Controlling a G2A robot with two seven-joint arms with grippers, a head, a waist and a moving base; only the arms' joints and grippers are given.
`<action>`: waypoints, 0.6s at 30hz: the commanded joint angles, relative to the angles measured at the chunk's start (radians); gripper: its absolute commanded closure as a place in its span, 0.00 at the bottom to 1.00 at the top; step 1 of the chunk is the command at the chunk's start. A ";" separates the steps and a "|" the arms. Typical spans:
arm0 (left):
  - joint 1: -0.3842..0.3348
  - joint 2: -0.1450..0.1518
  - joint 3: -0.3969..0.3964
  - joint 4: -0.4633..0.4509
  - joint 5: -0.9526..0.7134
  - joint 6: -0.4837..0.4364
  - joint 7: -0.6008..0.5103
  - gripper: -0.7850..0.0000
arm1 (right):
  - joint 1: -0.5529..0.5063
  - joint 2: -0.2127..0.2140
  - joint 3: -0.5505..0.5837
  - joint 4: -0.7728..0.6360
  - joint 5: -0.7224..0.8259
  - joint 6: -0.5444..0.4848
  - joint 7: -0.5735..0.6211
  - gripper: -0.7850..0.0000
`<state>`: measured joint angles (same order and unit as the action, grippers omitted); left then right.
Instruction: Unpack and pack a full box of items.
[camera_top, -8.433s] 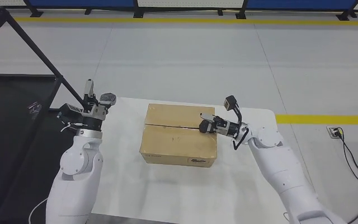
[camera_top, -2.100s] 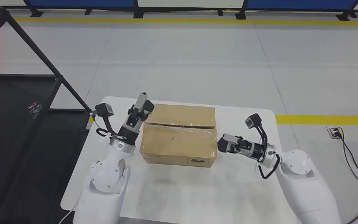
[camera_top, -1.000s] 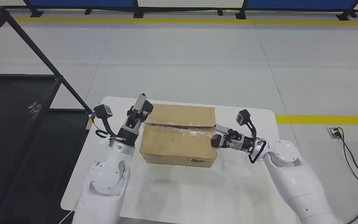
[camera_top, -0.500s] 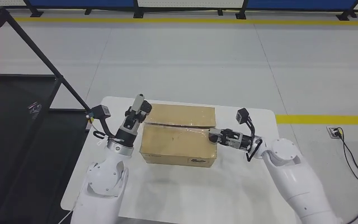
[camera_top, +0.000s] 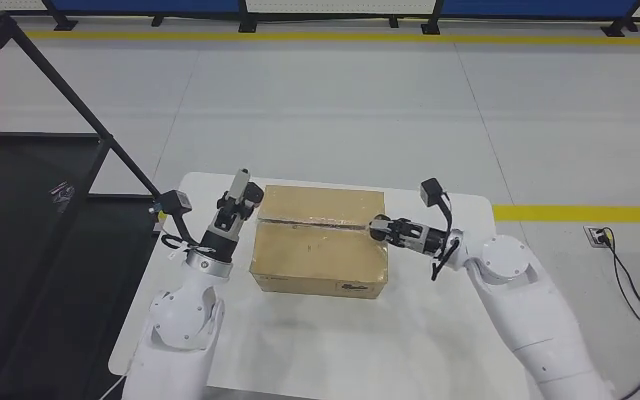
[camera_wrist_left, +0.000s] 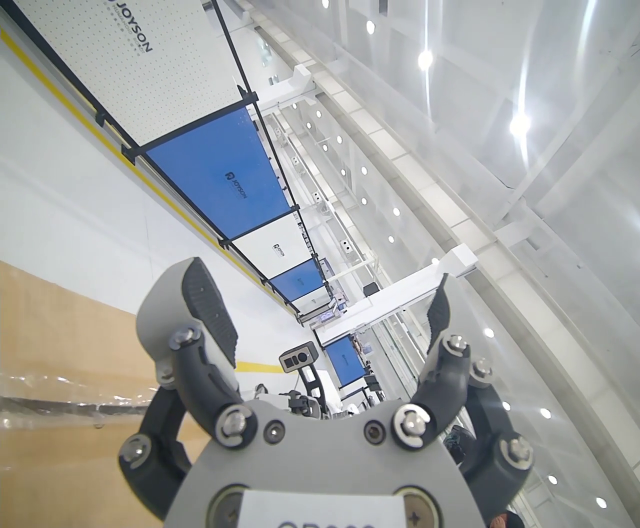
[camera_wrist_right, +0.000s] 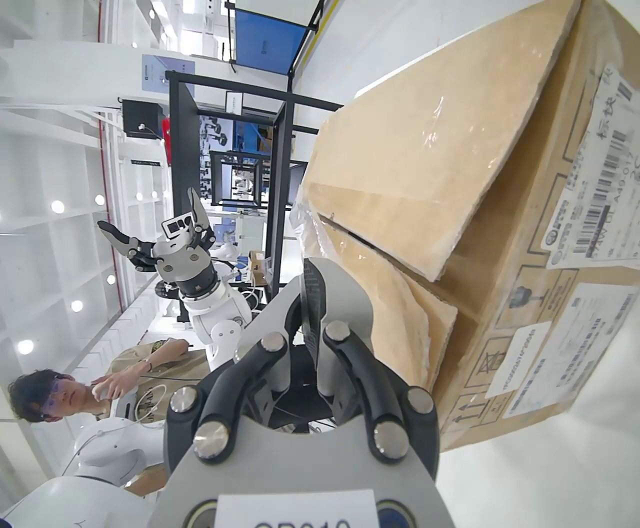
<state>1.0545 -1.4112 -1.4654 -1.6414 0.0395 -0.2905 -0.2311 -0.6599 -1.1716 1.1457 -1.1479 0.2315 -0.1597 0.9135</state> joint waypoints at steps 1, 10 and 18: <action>-0.004 0.001 -0.002 0.013 -0.001 0.005 -0.003 0.00 | 0.008 -0.001 -0.005 -0.001 -0.016 -0.005 -0.007 0.91; -0.044 0.006 0.006 0.095 -0.004 0.039 -0.027 0.00 | 0.022 -0.001 -0.002 0.020 -0.031 -0.037 -0.028 0.88; -0.106 0.008 0.030 0.209 -0.042 0.070 -0.099 0.00 | 0.035 -0.006 -0.013 0.045 -0.052 -0.027 -0.062 0.89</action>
<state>0.9582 -1.4035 -1.4395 -1.4545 0.0055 -0.2238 -0.3156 -0.6266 -1.1763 1.1356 -1.1060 0.1819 -0.1876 0.8525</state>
